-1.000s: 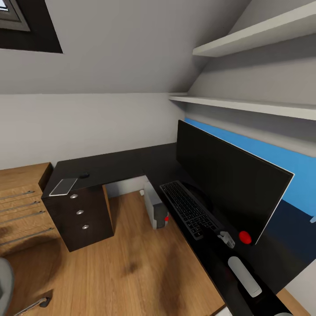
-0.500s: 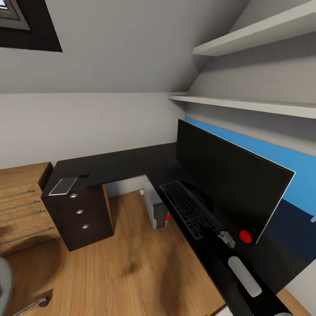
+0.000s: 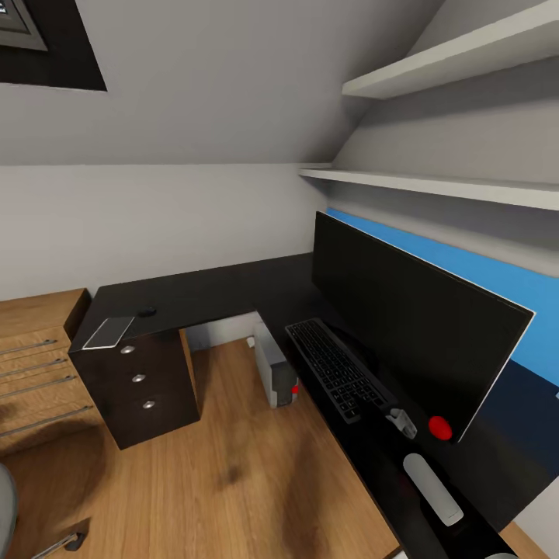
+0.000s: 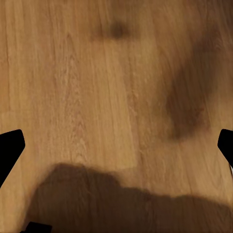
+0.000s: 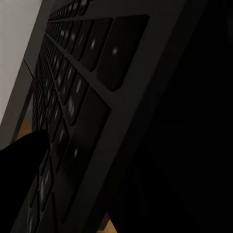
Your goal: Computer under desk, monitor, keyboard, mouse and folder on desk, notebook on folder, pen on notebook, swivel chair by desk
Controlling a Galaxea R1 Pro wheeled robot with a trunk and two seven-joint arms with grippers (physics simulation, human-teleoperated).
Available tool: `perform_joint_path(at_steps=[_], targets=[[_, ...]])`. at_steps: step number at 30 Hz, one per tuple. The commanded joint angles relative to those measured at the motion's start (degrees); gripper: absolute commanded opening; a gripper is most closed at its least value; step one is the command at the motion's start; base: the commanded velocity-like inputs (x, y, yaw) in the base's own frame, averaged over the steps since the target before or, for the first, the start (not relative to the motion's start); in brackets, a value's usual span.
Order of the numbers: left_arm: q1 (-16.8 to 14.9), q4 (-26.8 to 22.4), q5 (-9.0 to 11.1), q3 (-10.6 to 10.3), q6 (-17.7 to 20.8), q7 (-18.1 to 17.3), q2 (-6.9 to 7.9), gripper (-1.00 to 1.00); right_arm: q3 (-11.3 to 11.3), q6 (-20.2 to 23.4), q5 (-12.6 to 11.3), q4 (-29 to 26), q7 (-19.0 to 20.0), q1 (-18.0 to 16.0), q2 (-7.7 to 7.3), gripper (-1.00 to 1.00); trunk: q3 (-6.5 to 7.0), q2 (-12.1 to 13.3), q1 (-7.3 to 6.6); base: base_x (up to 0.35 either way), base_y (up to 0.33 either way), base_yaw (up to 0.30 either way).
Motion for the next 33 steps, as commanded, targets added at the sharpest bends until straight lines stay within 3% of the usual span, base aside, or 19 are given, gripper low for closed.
perform_joint_path(at_steps=[1,2,3,20,33], targets=[[-0.05,0.12,0.62,-0.28,-0.15,-0.41,-0.02,1.0,0.11,0.02,-0.47,-0.01,0.07,-0.03,-0.05,-1.0,-0.06,-0.03,0.0,0.002,0.0,0.0],[-0.05,0.12,0.62,-0.28,-0.15,-0.41,-0.02,1.0,0.11,-0.02,-0.47,-0.01,0.06,-0.05,-0.05,-1.0,-0.06,-0.03,0.0,0.001,0.0,0.0],[-0.05,0.12,0.61,-0.28,-0.19,-0.41,-0.02,1.0,0.12,-0.03,-0.47,-0.01,0.04,-0.04,-0.05,1.0,-0.06,-0.03,0.0,0.0,0.0,0.0],[-0.05,0.12,0.71,-0.22,-0.24,-0.41,0.0,1.0,0.12,-0.05,-0.47,0.0,0.03,-0.03,-0.05,1.0,-0.06,-0.03,0.0,-0.001,0.0,0.0],[-0.05,0.12,0.72,-0.27,-0.24,-0.41,-0.02,1.0,0.12,-0.06,-0.41,0.09,0.05,-0.04,0.03,1.0,-0.06,-0.03,0.0,-0.121,0.0,0.0]])
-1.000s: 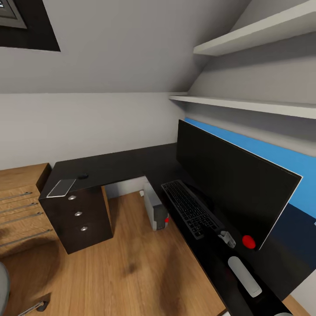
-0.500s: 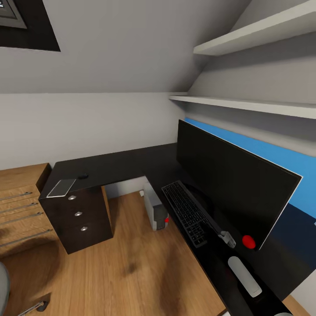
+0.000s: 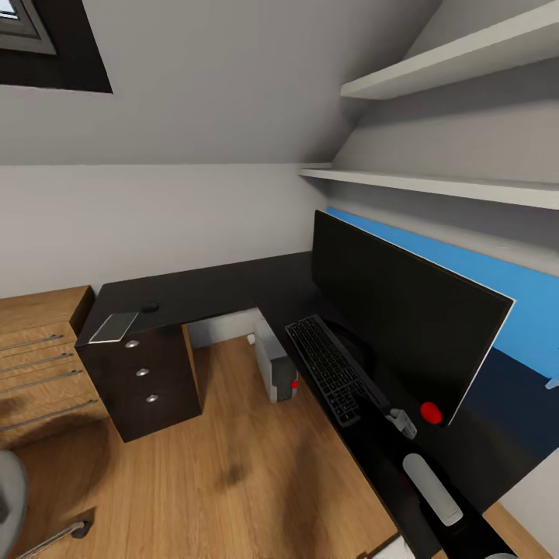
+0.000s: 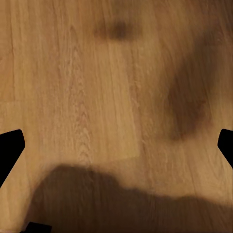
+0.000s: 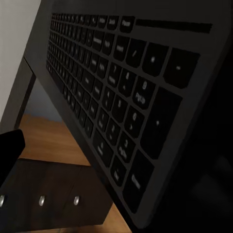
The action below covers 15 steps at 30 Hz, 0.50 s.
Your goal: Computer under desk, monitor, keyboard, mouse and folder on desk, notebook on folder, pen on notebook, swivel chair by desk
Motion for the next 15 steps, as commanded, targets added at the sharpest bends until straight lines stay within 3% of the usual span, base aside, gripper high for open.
perform_joint_path(at_steps=[1,8,15], targets=[[-0.05,0.12,0.61,-0.28,-0.15,-0.41,-0.02,1.0,0.11,0.05,-0.44,0.0,0.09,-0.03,-0.05,1.0,-0.06,-0.03,0.0,-0.008,0.0,0.0],[-0.05,0.12,0.61,-0.27,-0.15,-0.41,-0.02,1.0,0.11,0.05,-0.46,0.19,0.1,-0.04,-0.05,1.0,-0.06,-0.03,0.0,-0.018,0.0,0.0],[-0.05,0.12,0.54,-0.27,-0.15,-0.41,-0.02,1.0,-0.05,0.05,-0.49,1.98,0.1,-0.03,-0.07,1.0,-0.06,-0.03,0.0,-0.201,-0.043,0.0]])
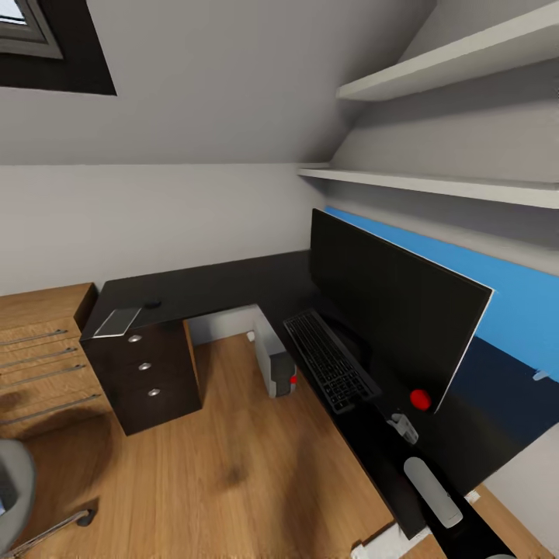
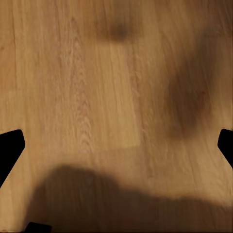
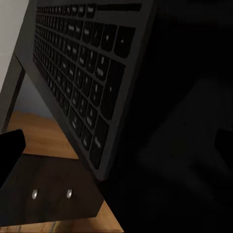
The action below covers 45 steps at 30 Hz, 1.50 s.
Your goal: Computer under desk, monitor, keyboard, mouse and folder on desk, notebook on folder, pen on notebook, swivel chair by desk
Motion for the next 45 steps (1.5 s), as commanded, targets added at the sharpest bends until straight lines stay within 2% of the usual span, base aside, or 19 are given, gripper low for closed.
perform_joint_path(at_steps=[1,9,22,33,38,42,45], targets=[[-0.05,0.12,0.64,-0.27,-0.16,-0.41,-0.02,1.0,0.13,0.08,-0.42,0.09,0.01,-0.02,-0.05,1.0,-0.06,-0.03,-0.03,-0.242,-0.093,0.0],[-0.05,0.12,0.68,-0.27,-0.16,-0.41,-0.01,1.0,0.32,0.08,-0.34,0.21,0.07,-0.03,-0.04,1.0,-0.06,-0.03,-0.03,-0.215,-0.092,0.0],[-0.05,0.12,0.68,-0.27,-0.16,-0.41,0.06,1.0,0.86,0.08,-0.4,-1.64,0.13,-0.03,0.1,1.0,-0.06,-0.03,-0.03,-0.019,-0.009,0.002],[-0.05,0.12,0.68,-0.27,-0.16,-0.41,0.06,1.0,0.82,0.08,-0.38,-2.15,0.11,-0.02,0.73,1.0,-0.06,-0.03,-0.03,-0.006,0.0,0.171],[-0.05,0.12,0.68,-0.27,-0.14,-0.41,0.06,1.0,0.95,0.05,-0.35,-2.09,0.09,-0.05,0.78,1.0,-0.06,-0.03,-0.03,-0.231,0.0,0.026],[-0.05,0.12,0.68,-0.29,-0.09,-0.41,0.06,1.0,1.13,-1.04,0.05,-1.94,0.0,-0.09,1.74,1.0,-0.06,-0.03,-0.03,-0.314,0.0,0.004],[-0.05,0.12,0.68,-0.28,-0.08,-0.41,0.06,1.0,1.24,-1.47,1.19,-1.91,0.0,-0.1,2.59,1.0,-0.06,-0.03,-0.03,-0.316,0.0,0.021]])
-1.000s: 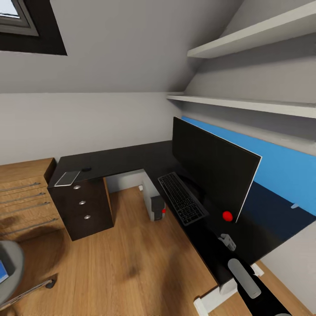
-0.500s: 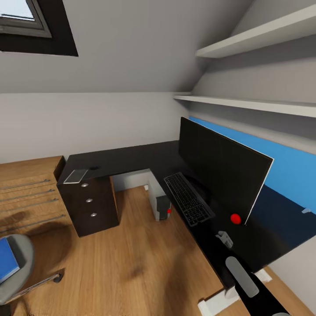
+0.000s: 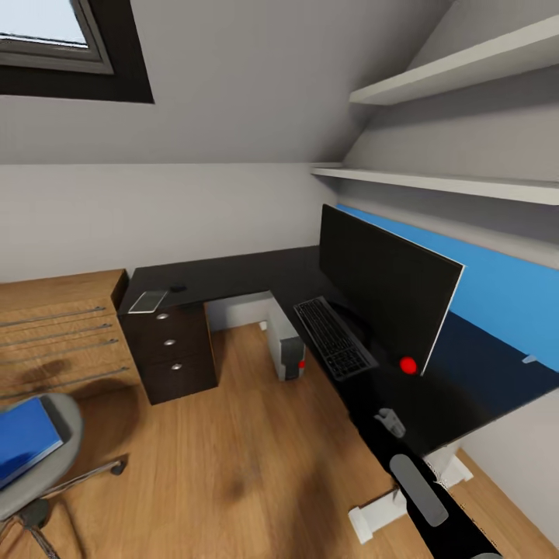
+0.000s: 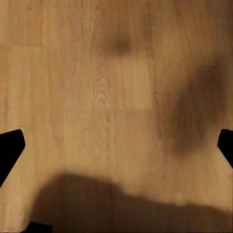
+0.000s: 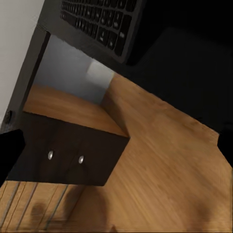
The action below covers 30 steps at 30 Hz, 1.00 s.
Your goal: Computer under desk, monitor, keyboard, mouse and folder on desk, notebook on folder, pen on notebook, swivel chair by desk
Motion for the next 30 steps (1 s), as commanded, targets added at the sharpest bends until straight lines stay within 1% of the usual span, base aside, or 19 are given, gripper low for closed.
perform_joint_path(at_steps=[1,4,7,10,13,15,16,17,19,20,21,22,23,25,26,27,28,29,30], targets=[[-0.04,0.1,0.61,-0.28,-0.13,-0.4,-0.02,1.0,0.19,-0.06,0.01,-0.01,0.09,-0.03,0.54,1.0,-0.06,-0.04,-0.03,-0.277,0.0,0.098],[-0.04,0.1,0.61,-0.28,-0.12,-0.4,-0.02,1.0,0.21,-0.25,0.79,0.12,0.09,-0.04,2.58,1.0,-0.06,-0.04,-0.03,-0.168,0.0,0.178],[-0.04,0.1,0.61,-0.28,-0.14,-0.4,-0.02,1.0,0.29,-0.41,1.02,0.25,0.09,-0.01,3.52,1.0,-0.06,-0.04,-0.03,-0.058,0.0,0.235],[-0.04,0.1,0.61,-0.28,-0.13,-0.4,-0.02,1.0,0.7,-0.47,1.33,0.69,0.09,-0.02,4.01,1.0,-0.06,-0.04,-0.03,-0.017,0.0,0.264],[-0.04,0.1,0.61,-0.28,-0.13,-0.4,-0.02,1.0,2.1,-0.51,3.3,1.59,0.09,-0.03,4.57,1.0,-0.06,-0.04,-0.03,-0.005,0.0,0.275],[-0.04,0.1,0.61,-0.26,-0.12,-0.35,-0.02,1.0,2.95,-0.92,6.1,2.13,0.09,-0.03,5.41,1.0,-0.06,-0.04,-0.03,-0.002,0.0,0.278],[-0.04,0.1,0.61,-0.24,-0.12,-0.35,-0.02,1.0,3.03,-1.13,6.65,2.2,0.09,-0.02,5.65,1.0,-0.06,-0.04,-0.03,-0.001,0.0,0.279],[-0.04,0.1,0.61,-0.24,-0.12,-0.3,-0.02,1.0,3.18,-1.74,7.83,2.49,0.08,-0.02,6.22,1.0,-0.06,-0.04,-0.03,-0.001,0.0,0.279],[-0.04,0.1,0.67,-0.19,-0.11,-0.19,-0.02,1.0,3.43,-3.95,11.01,4.87,-0.06,-0.03,7.8,1.0,-0.06,-0.04,-0.03,0.0,0.0,0.279],[-0.04,0.1,0.67,-0.17,-0.09,-0.16,-0.02,1.0,3.52,-4.81,12.2,5.97,-0.1,-0.03,8.33,1.0,-0.06,-0.04,-0.03,0.0,0.0,0.278],[-0.04,0.1,0.72,-0.14,-0.03,-0.1,-0.02,1.0,3.74,-8.36,16.68,10.13,-0.18,-0.03,10.23,1.0,-0.06,-0.04,-0.03,0.0,0.0,0.228],[-0.04,0.1,0.73,-0.13,-0.02,-0.07,-0.02,1.0,3.79,-9.93,18.44,11.65,-0.19,-0.04,10.88,1.0,-0.06,-0.04,-0.03,0.0,0.0,0.203],[-0.04,0.1,0.76,-0.12,0.02,-0.05,-0.02,1.0,3.88,-15.68,23.97,16.27,-0.27,-0.04,12.75,1.0,-0.06,-0.04,-0.03,0.0,0.0,0.115],[-0.04,0.1,0.77,-0.11,0.03,0.0,-0.02,1.0,3.94,-24.35,30.66,21.91,-0.37,-0.04,14.93,1.0,-0.06,-0.04,-0.03,0.0,0.0,0.06],[-0.04,0.1,0.81,-0.07,0.07,0.01,0.02,1.0,3.95,-26.3,32.05,23.15,-0.38,-0.04,15.32,1.0,-0.06,-0.04,-0.03,0.0,0.0,0.038],[-0.04,0.1,0.84,-0.05,0.13,0.02,0.04,1.0,3.96,-29.5,34.35,25.4,-0.4,-0.04,15.32,1.0,-0.06,-0.04,-0.03,0.0,0.0,0.024],[-0.04,0.1,0.85,-0.04,0.16,0.03,0.05,1.0,3.97,-31.65,35.93,27.47,-0.41,-0.04,15.32,1.0,-0.06,-0.04,-0.03,0.0,0.0,0.015],[-0.04,0.1,0.86,-0.01,0.19,0.03,0.11,1.0,3.94,-33.06,36.97,29.59,-0.4,-0.04,15.32,1.0,-0.06,-0.04,-0.03,0.0,0.0,0.01],[-0.04,0.1,0.86,-0.01,0.18,0.04,0.13,1.0,3.91,-33.6,37.35,30.77,-0.39,-0.04,15.32,1.0,-0.06,-0.04,-0.03,0.0,0.0,0.008]])
